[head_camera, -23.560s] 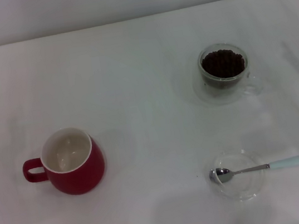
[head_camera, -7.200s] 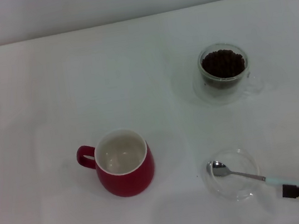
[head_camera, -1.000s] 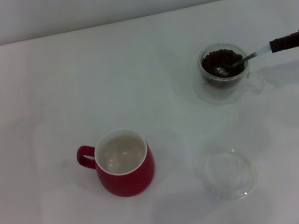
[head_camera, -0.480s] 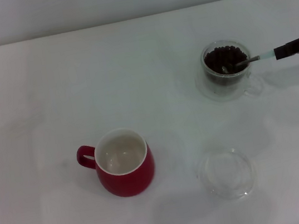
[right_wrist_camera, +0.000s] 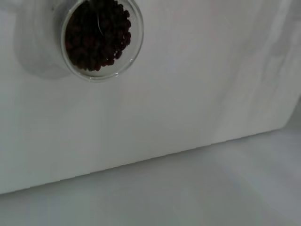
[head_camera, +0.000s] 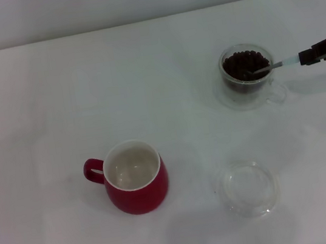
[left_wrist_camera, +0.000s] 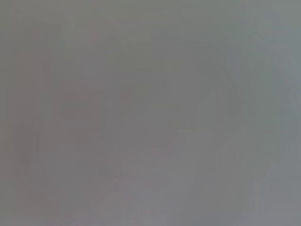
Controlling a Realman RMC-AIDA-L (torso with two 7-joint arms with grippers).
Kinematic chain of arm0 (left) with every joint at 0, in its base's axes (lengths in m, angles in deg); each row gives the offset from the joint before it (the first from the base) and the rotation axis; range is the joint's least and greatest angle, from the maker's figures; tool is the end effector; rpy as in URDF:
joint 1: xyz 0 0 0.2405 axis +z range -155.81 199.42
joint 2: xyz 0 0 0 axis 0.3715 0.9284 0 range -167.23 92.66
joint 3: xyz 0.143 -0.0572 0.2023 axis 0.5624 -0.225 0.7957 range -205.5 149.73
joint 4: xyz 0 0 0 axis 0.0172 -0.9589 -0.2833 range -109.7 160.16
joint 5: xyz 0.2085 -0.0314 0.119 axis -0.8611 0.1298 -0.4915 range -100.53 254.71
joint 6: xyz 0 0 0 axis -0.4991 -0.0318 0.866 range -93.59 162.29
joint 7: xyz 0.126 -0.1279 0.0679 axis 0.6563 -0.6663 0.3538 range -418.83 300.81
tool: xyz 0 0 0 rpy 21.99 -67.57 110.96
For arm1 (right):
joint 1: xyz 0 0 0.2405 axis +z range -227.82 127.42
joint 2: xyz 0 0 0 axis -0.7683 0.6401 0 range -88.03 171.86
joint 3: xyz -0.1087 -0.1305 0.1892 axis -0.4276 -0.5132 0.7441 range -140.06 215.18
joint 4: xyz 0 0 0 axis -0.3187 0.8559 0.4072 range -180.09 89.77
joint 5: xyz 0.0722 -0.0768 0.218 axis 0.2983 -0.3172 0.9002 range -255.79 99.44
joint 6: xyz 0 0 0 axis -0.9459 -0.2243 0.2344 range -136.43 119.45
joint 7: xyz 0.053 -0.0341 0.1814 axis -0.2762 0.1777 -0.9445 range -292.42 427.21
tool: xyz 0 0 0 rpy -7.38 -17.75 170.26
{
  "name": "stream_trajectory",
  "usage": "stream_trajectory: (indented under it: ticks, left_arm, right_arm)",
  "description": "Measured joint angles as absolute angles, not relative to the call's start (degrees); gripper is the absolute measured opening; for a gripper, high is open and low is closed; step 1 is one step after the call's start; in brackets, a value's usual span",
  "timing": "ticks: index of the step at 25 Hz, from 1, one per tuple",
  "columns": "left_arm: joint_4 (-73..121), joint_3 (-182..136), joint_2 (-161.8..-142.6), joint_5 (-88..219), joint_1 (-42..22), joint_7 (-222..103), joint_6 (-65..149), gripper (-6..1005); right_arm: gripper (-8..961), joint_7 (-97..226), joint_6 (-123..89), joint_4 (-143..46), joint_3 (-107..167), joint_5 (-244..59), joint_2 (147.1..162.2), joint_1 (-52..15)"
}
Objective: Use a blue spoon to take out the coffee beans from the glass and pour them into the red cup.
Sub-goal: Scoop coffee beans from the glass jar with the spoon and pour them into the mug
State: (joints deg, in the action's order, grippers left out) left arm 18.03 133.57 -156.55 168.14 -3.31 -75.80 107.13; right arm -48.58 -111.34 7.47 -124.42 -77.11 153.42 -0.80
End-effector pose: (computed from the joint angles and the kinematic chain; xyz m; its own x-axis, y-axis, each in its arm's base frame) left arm -0.3685 0.3767 -0.0064 0.5348 -0.1023 0.8388 0.8445 0.0326 -0.5345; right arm 0.3358 0.3755 0.0891 0.2539 -0.8817 -0.3977 -0.9670 -0.2226 -0.1239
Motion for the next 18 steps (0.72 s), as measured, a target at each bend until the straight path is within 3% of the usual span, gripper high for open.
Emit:
stream_trajectory:
  ticks: [4,15,18]
  left_arm:
    - [18.03,133.57,-156.55,168.14,-3.33,-75.80,107.12,787]
    - [18.03,133.57,-156.55,168.14,-3.52,-75.80,107.18,788]
    - [18.03,133.57,-156.55,168.10,-3.51,-75.85,107.32,788]
  right_arm:
    - [146,-51.49,-110.88,3.38,-124.42,-77.09,151.62,-1.52]
    - [146,-55.84,-108.99,3.01,-124.34,-75.96,151.32,-2.29]
    - [146,-57.46,-108.59,1.30,-124.33,-75.41,150.34,-3.14]
